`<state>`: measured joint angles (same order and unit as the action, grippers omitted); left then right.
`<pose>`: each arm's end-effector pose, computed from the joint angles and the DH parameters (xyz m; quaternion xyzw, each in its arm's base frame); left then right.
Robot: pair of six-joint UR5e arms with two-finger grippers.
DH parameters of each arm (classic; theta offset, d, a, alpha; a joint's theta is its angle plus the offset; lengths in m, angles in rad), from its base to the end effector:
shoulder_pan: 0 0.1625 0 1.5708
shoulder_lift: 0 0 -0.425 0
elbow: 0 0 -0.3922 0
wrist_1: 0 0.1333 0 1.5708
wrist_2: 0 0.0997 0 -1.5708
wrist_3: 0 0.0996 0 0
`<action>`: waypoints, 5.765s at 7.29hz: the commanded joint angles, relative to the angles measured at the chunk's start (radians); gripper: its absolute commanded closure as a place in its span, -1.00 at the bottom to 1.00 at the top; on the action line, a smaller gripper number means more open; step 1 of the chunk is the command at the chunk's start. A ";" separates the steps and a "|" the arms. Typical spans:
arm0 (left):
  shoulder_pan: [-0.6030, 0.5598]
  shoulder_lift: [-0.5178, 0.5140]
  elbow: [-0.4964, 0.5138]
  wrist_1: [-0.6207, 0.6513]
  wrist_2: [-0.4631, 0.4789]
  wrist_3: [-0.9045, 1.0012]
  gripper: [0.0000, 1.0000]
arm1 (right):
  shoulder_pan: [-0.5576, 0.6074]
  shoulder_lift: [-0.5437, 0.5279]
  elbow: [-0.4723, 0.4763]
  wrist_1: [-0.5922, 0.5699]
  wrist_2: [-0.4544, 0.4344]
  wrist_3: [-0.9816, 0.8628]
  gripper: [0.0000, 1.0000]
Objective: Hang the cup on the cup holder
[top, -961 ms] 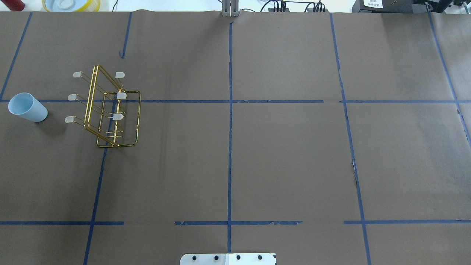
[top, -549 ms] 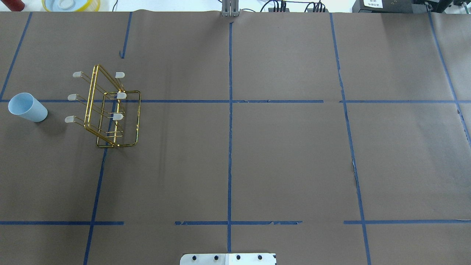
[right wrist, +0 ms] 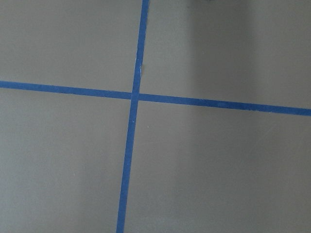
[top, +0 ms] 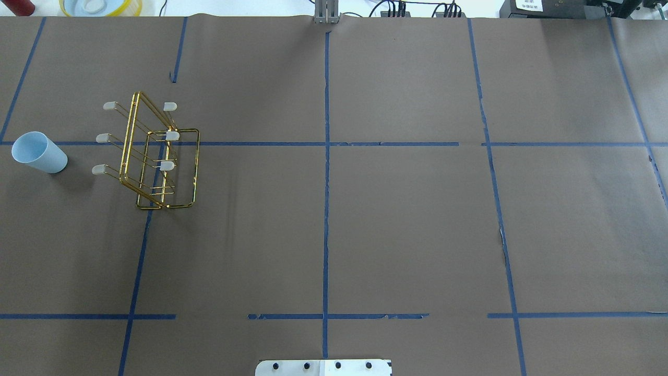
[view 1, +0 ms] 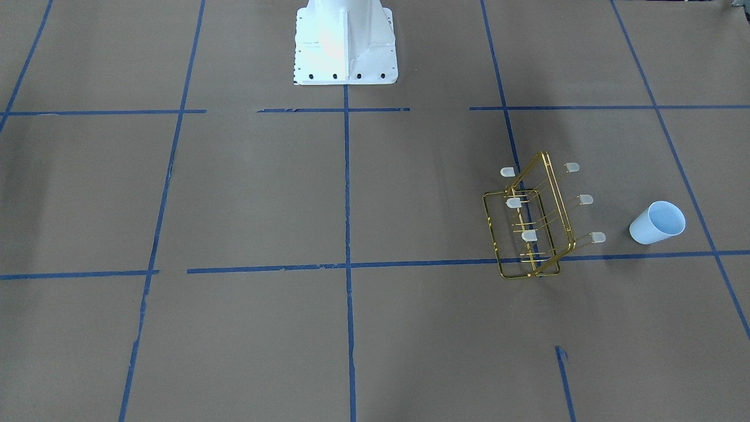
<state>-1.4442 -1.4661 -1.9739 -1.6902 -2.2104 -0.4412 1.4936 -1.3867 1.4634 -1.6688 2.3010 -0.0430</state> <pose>-0.0159 -0.4597 0.5025 0.1028 0.3504 -0.0811 0.9274 0.0229 -0.5704 0.6266 -0.0161 -0.3568 -0.0523 0.9326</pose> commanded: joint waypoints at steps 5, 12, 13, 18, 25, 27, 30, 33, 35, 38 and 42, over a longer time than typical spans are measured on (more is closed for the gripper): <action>0.509 0.093 0.036 -0.506 0.484 -0.785 -1.00 | -0.001 0.000 0.000 0.000 0.000 0.000 -1.00; 0.695 0.093 0.210 -0.652 0.885 -1.002 -1.00 | 0.000 0.000 0.000 0.000 0.000 0.000 -1.00; 0.712 0.079 0.230 -0.652 0.912 -1.004 -1.00 | 0.000 0.000 0.000 0.000 0.000 0.000 -1.00; 0.749 -0.003 0.351 -0.652 1.081 -1.025 -1.00 | 0.000 0.000 0.000 0.000 0.000 0.000 -1.00; 0.778 -0.056 0.438 -0.649 1.164 -1.091 -1.00 | -0.001 0.000 0.000 0.000 0.000 0.000 -1.00; 0.778 -0.057 0.457 -0.649 1.173 -1.091 -1.00 | -0.001 0.000 0.000 0.000 0.000 0.000 -1.00; 0.789 -0.059 0.458 -0.642 1.184 -1.119 -1.00 | 0.000 0.000 0.000 0.001 0.000 0.000 -1.00; 0.804 -0.057 0.455 -0.640 1.212 -1.134 -1.00 | -0.001 0.000 0.000 0.000 0.000 0.000 -1.00; 0.820 -0.059 0.469 -0.637 1.245 -1.159 -1.00 | 0.000 0.000 0.000 0.001 0.000 0.000 -1.00; 0.831 -0.085 0.542 -0.637 1.325 -1.195 -1.00 | -0.001 0.000 0.000 0.001 0.000 0.000 -1.00; 0.832 -0.120 0.578 -0.635 1.393 -1.205 -0.96 | -0.001 0.000 0.000 0.000 0.000 0.000 -1.00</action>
<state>-0.6127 -1.5791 -1.4000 -2.3250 -0.8367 -1.6476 1.4937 -1.3867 1.4634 -1.6684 2.3010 -0.0429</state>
